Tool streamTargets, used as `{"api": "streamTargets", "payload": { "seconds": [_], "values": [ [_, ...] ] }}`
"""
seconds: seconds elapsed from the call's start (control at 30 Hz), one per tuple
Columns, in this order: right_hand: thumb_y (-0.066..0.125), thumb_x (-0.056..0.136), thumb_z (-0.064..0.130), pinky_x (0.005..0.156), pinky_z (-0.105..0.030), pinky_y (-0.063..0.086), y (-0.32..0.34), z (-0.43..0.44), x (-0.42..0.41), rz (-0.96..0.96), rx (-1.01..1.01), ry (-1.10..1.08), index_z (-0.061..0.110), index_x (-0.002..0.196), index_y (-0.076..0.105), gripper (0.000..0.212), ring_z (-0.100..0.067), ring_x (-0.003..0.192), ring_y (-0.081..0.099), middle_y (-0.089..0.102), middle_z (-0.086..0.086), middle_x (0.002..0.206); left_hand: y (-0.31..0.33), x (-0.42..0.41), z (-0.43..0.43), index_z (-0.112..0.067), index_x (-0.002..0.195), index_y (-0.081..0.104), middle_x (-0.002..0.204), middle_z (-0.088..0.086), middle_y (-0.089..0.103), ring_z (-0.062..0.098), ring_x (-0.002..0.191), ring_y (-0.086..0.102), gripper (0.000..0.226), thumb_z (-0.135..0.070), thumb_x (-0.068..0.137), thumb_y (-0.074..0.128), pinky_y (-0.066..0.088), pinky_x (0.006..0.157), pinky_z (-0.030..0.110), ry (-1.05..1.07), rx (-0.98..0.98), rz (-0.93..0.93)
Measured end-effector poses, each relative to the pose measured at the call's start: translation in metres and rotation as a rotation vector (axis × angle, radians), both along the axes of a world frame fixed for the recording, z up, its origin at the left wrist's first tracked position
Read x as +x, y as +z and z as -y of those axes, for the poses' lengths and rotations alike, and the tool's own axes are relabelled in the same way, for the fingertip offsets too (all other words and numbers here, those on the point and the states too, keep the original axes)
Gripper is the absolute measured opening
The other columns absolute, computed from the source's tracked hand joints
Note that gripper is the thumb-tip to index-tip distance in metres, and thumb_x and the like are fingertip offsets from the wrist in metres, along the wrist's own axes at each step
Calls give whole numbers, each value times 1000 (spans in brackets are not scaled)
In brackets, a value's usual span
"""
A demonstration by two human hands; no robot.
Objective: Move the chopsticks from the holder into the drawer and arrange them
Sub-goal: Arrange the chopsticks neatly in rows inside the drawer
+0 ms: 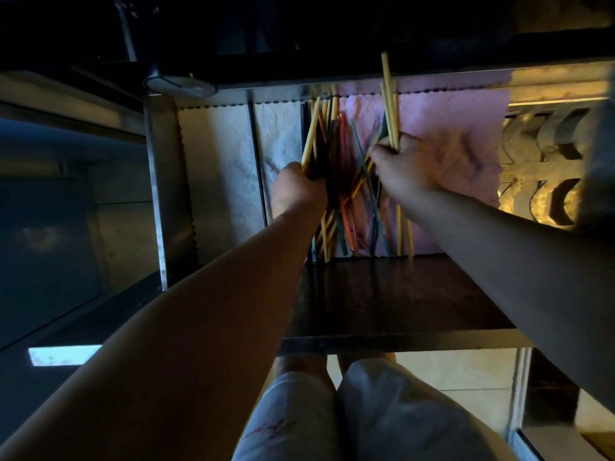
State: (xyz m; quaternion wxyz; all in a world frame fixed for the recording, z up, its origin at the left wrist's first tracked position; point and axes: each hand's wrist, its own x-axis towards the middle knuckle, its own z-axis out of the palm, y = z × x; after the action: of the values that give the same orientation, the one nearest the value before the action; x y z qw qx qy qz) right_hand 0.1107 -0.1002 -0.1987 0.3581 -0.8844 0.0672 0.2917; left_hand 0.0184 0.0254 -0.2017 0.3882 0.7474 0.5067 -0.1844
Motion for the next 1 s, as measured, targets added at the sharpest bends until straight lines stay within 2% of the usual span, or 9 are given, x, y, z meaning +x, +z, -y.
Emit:
{"api": "streamTargets", "payload": {
  "seconds": [0.07,0.2,0.3,0.43,0.53,0.6,0.7,0.87,1.0],
  "values": [
    [59,86,27,64,-24,44,-1,2,-1,-21,21,-3,14,93,68,17,-18,72,58,63,-5,80,0,1,0,-19,85,56,72,0,57,25,69,57,15,-32,80,63,41,60,27,20,11,3],
    [57,88,19,51,-19,39,-2,5,-8,-34,41,-6,6,93,67,18,-16,60,54,60,-8,74,1,-8,-4,-15,95,55,79,0,58,22,72,58,16,-26,85,59,39,54,23,136,72,43],
    [55,88,20,59,-27,45,-5,9,-12,-72,33,22,6,94,66,19,-23,67,59,62,-12,76,2,-15,-5,-17,97,51,82,-1,59,17,72,58,22,-25,82,65,45,56,25,161,66,86],
    [56,87,24,65,-37,50,-7,14,-15,-87,8,-3,3,93,64,23,-31,73,60,64,-21,83,2,-10,1,-20,78,62,64,-6,56,7,54,52,11,-28,79,70,32,36,17,56,32,35],
    [56,88,20,61,-34,42,-7,15,-16,-101,13,-23,-3,92,60,24,-27,69,53,55,-19,76,1,-6,8,-24,60,48,57,-10,48,2,49,43,31,-29,77,74,26,40,17,12,58,6],
    [56,88,16,61,-32,39,-8,16,-16,-106,18,-40,-7,93,59,24,-25,68,50,51,-18,75,2,-2,11,-23,58,48,56,-8,50,6,50,48,28,-26,74,71,28,41,17,-5,50,-23],
    [57,87,18,65,-37,49,-7,19,-15,-80,-21,-37,-4,92,63,23,-31,71,56,58,-24,78,6,4,14,-17,68,56,60,-4,53,11,53,52,13,-28,71,62,33,45,19,32,3,-43],
    [59,84,20,72,-43,54,-8,27,-11,-36,-95,-37,-1,88,69,24,-33,73,62,63,-20,76,10,-1,11,-20,92,60,73,-3,58,16,65,58,23,-38,82,50,44,54,25,19,-15,-7],
    [62,85,24,59,-30,48,-7,26,-14,-16,-89,12,1,88,71,25,-24,67,57,65,-24,78,11,-10,3,-14,103,62,80,2,62,18,73,63,26,-33,90,49,49,59,27,10,-52,20]
  ]
}}
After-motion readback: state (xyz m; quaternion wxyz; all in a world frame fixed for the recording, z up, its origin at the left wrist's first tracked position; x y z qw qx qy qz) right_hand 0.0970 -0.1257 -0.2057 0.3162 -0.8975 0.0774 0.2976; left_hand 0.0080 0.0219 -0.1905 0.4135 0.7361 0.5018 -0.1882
